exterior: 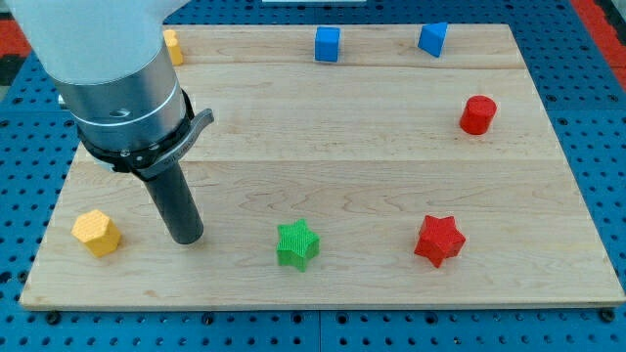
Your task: Move the arm to the bottom of the green star
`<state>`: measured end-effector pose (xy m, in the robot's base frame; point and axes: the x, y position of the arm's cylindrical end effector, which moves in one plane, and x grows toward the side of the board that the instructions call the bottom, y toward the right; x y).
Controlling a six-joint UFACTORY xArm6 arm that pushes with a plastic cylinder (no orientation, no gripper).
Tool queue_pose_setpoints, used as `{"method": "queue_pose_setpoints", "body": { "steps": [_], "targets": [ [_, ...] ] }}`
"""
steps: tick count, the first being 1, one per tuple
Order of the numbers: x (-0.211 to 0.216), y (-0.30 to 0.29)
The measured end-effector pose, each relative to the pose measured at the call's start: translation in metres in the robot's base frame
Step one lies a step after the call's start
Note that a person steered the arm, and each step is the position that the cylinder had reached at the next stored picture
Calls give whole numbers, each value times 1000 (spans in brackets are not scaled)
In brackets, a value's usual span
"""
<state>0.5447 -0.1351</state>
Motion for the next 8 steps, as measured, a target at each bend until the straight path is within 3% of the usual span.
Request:
{"method": "queue_pose_setpoints", "body": {
  "steps": [4,6,8],
  "targets": [
    [0,2],
    [-53,3],
    [-53,1]
  ]
}}
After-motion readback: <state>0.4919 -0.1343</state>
